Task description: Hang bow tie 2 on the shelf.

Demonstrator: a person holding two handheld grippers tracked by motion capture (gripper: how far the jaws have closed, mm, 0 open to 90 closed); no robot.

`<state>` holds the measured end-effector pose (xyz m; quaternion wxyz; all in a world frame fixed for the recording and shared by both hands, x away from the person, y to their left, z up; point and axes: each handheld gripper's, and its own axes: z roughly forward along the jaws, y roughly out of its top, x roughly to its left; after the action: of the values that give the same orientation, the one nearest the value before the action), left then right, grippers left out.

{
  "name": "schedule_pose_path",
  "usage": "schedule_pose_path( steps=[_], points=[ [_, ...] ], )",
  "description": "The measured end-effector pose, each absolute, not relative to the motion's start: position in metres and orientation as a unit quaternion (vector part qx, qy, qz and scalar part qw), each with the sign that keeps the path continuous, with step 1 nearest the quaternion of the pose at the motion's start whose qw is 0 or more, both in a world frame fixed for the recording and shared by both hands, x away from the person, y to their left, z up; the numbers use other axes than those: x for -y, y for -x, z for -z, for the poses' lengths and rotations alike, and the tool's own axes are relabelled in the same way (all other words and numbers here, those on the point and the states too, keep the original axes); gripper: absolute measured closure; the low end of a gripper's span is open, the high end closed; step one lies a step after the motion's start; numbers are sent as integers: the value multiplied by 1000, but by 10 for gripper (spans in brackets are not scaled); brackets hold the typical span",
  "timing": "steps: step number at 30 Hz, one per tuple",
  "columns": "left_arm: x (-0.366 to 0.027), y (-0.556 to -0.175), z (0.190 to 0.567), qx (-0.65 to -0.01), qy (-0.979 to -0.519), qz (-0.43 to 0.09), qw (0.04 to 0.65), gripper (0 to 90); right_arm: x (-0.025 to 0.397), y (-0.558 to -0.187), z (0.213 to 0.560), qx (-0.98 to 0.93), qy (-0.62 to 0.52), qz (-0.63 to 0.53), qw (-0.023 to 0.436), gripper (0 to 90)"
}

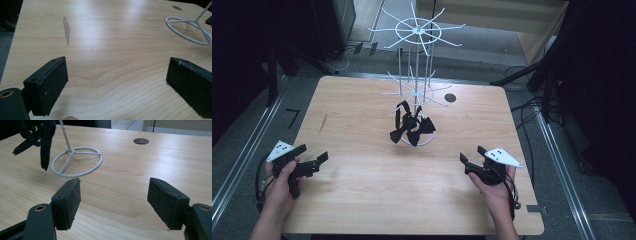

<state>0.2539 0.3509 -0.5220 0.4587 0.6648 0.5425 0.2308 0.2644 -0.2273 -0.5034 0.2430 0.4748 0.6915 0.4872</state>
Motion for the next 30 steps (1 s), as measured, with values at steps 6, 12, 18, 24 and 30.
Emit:
schedule_pose_path(
  steps=[6,12,18,24,30],
  points=[
    [-351,-254,522,-543,-665,-231,459,42,242,-262,506,-686,-481,-487,246,267],
    [-351,-254,522,-542,-664,-231,460,42,249,-259,508,-687,-484,-483,246,255],
    [-351,-254,522,-542,-664,-231,460,42,258,-256,513,-688,-486,-479,248,248],
    [-351,-254,522,-542,-665,-230,459,42,276,-253,517,-684,-499,-475,242,220],
    [-351,-254,522,-543,-665,-230,459,42,287,-250,520,-688,-499,-467,243,173]
  ],
)
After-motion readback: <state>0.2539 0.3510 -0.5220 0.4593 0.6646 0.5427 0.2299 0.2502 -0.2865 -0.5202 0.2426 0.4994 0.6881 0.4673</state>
